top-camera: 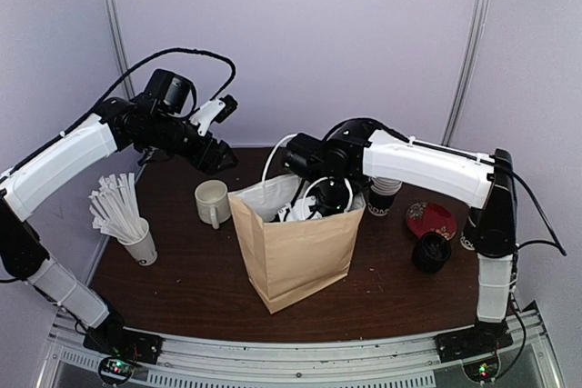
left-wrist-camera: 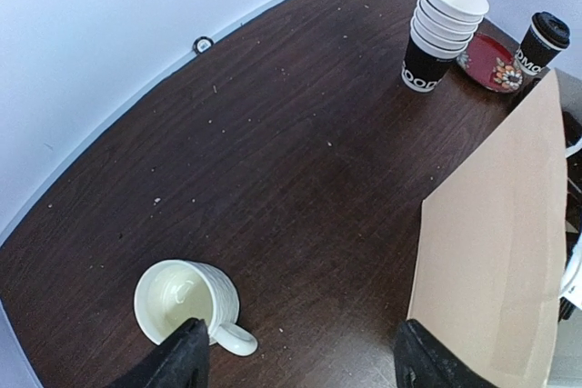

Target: Pack the takeout coffee

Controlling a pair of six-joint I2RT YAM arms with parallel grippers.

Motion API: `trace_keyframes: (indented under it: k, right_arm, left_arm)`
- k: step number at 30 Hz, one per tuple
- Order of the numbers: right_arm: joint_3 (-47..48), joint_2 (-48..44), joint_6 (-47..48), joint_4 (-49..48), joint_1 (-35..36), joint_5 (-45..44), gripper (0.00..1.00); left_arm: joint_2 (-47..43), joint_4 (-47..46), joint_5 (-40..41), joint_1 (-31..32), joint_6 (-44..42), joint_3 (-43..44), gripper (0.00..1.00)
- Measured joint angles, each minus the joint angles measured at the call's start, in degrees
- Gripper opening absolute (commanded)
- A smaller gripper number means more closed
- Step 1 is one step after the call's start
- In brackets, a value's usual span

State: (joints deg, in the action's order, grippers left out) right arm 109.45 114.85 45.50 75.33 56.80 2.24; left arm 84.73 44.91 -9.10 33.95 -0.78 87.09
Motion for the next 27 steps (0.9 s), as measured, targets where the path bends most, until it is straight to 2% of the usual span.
trace_keyframes:
  k: [6, 12, 21, 25, 27]
  right_arm:
    - [3.06, 1.55, 0.85, 2.29, -0.9, 2.03, 0.64]
    - [3.91, 1.86, 0.76, 2.84, -1.29, 2.89, 0.71]
    - [4.42, 1.92, 0.28, 3.85, -1.86, 4.9, 0.93]
    - [2.62, -0.07, -0.59, 3.28, -1.86, 5.95, 0.99]
    - [2.62, -0.22, -1.05, 4.39, -1.84, 6.67, 0.99]
  left_arm:
    - [-0.28, -0.15, -2.25, 0.0, -0.09, 0.57, 0.73]
    - [-0.85, -0.17, -4.76, 0.0, -0.2, 0.57, 0.73]
    - [-0.92, -0.09, -7.1, 0.0, -0.15, 0.85, 0.73]
    - [-1.57, 0.04, -7.17, 0.0, -0.15, 0.85, 0.73]
    - [-2.08, 0.24, -7.32, 0.0, -0.11, 0.94, 0.74]
